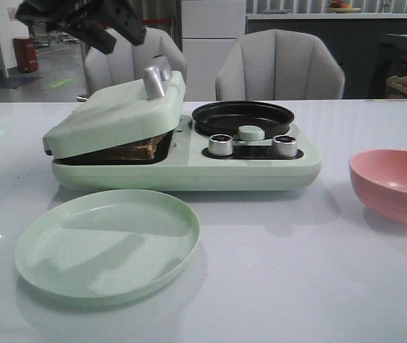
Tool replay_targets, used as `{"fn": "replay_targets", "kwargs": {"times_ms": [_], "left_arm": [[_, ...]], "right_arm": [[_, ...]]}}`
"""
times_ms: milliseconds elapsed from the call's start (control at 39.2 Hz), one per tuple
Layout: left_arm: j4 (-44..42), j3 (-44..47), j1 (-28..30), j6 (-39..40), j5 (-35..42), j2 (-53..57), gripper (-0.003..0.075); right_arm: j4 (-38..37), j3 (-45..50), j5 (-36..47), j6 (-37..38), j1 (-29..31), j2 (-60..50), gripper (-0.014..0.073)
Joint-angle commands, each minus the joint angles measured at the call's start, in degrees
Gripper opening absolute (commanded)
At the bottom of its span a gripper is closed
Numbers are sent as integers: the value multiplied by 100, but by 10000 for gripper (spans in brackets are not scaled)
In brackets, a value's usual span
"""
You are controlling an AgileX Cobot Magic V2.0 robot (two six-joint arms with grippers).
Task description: Make breakfast with bread and shrimp
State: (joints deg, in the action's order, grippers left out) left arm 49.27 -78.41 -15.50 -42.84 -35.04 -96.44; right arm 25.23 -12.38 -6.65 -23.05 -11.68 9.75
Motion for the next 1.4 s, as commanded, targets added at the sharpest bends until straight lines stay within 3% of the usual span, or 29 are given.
{"fn": "replay_targets", "kwargs": {"times_ms": [0, 561, 892, 1376], "left_arm": [[-332, -159, -19, 125, 114, 612, 384], [-3591, -159, 5, 1954, -369, 2477, 384], [-3958, 222, 5, 2126, -360, 3979, 384], [-4119, 2629, 5, 2134, 807, 6394, 384]], "right_arm": [[41, -161, 450, -4, -5, 42, 530], [41, -161, 450, -4, -5, 42, 530], [41, -161, 450, -4, -5, 42, 530], [41, -161, 450, -4, -5, 42, 530]]}}
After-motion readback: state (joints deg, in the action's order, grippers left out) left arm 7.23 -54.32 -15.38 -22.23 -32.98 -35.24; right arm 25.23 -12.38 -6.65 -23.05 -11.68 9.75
